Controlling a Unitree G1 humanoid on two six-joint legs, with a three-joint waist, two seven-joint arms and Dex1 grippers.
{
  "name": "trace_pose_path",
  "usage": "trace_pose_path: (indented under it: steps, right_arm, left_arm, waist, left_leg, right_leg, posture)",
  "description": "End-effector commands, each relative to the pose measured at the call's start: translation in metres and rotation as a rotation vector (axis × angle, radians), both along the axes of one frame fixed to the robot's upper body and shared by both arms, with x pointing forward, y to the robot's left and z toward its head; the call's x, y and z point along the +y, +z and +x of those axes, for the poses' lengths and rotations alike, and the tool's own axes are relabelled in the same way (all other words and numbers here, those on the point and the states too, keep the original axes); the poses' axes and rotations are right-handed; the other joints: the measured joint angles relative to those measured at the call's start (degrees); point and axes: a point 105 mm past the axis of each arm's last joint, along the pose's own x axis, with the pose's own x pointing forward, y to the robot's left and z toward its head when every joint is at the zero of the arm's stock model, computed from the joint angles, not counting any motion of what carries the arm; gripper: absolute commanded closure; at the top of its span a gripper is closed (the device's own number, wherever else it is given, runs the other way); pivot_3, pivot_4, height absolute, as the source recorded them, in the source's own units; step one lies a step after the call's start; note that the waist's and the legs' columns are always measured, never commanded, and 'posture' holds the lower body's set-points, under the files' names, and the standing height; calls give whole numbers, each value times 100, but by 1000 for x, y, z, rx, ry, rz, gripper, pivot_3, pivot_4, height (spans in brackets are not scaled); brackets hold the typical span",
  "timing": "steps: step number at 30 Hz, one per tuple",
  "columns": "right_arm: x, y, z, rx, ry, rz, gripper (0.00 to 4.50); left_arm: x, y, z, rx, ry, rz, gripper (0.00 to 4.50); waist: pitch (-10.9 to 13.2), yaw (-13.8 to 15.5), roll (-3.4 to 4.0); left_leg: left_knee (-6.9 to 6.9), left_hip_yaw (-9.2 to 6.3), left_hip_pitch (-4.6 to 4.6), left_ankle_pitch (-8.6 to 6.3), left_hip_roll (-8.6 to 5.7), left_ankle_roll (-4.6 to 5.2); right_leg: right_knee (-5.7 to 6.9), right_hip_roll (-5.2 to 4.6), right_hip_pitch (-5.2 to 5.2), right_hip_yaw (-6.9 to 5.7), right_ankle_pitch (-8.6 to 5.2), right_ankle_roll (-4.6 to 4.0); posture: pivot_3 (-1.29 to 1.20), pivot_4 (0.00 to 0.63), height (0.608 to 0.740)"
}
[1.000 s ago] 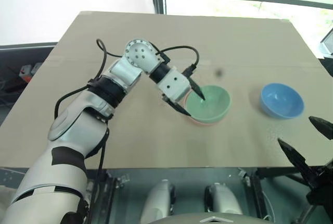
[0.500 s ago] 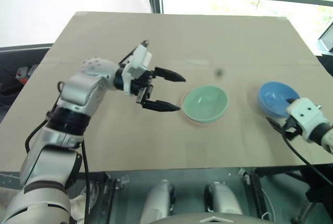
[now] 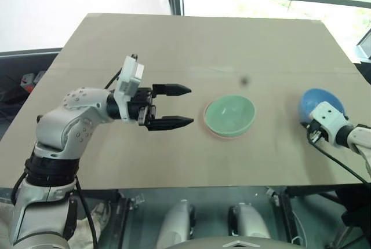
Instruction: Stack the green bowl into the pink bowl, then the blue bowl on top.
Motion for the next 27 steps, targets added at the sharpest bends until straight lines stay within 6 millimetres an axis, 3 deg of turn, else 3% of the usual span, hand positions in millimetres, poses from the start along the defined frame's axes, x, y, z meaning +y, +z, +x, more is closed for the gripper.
trace_pose_path:
  steps: [1,2,4,5,8,10,15,16,17,18,22,23,27]
  right_arm:
    - [25,49,-2,-142,116,74,4436]
    - [41,61,-8,-167,182,111,4436]
    - [96,89,-33,-184,421,287,4436]
    - [110,96,-40,-185,472,307,4436]
    - [159,98,-57,-176,633,316,4436]
    - [178,86,-64,-138,703,284,4436]
    - [181,53,-52,-65,703,173,4436]
    - [177,51,-43,-69,666,181,3668]
    - [174,51,-38,-74,646,182,3516]
    - [170,50,-34,-81,639,165,2931]
    - [165,80,-25,-201,603,199,1224]
    - [163,86,-26,-224,601,206,987]
    - [151,112,-40,-267,563,349,987]
  left_arm:
    - [1,10,-3,-60,21,-16,0]
    - [3,9,-2,-57,35,-19,0]
    - [8,5,0,-42,69,-26,0]
    - [9,3,1,-36,79,-28,0]
    - [9,-4,3,-24,105,-35,0]
    - [10,-5,4,-23,117,-37,0]
    - [13,-5,5,-26,143,-40,0]
    - [13,-5,4,-25,146,-41,0]
    - [14,-5,3,-23,149,-44,0]
    - [13,-5,2,-22,153,-47,0]
    - [15,-8,3,-71,237,-29,0]
    - [16,-9,2,-79,257,-29,0]
    - [18,-22,-4,-31,325,-22,0]
  waist:
    - [1,-7,2]
    - [2,-8,3]
    - [6,-22,12]
    - [6,-29,12]
    - [5,-24,10]
    - [0,0,-3]
    - [0,26,-7]
    - [0,10,-7]
    - [0,1,-7]
    - [1,-11,-6]
    - [3,-15,-2]
    - [3,-14,-2]
    - [3,-1,-2]
  left_leg:
    - [0,1,-1,0,0,0]
    - [0,1,-1,0,0,0]
    - [-2,0,-1,0,1,0]
    - [-7,-1,2,0,10,-2]
    - [-9,-5,2,2,19,-7]
    - [-7,-5,4,2,16,-7]
    - [2,-11,-2,-1,-13,0]
    - [2,-10,-2,-1,-18,0]
    - [2,-10,-2,-1,-20,0]
    - [2,-9,-2,-1,-19,0]
    - [-10,-9,0,3,0,-7]
    - [-10,-9,0,3,0,-7]
    - [-11,-10,-6,2,1,-7]
  right_leg:
    - [0,-1,0,1,0,0]
    - [0,0,0,1,0,0]
    - [-1,0,-1,1,0,0]
    - [-1,4,-1,1,0,0]
    - [-1,11,-1,-5,0,-1]
    - [-2,9,1,-6,0,-2]
    - [-5,-12,0,-10,0,-3]
    - [-5,-15,0,-8,0,-3]
    - [-4,-15,1,-8,0,-2]
    - [-2,-15,1,-7,0,-2]
    - [-1,-1,-2,-11,0,-2]
    - [-1,0,-2,-11,0,-2]
    - [-4,-4,-1,-12,0,-2]
  posture:
    - [0,150,740]
    - [0,150,740]
    - [0,150,740]
    - [0,150,740]
    - [0,150,740]
    - [0,150,740]
    - [0,150,740]
    - [0,150,740]
    - [0,150,740]
    - [0,150,740]
    - [0,150,740]
    - [0,150,740]
    - [0,150,740]
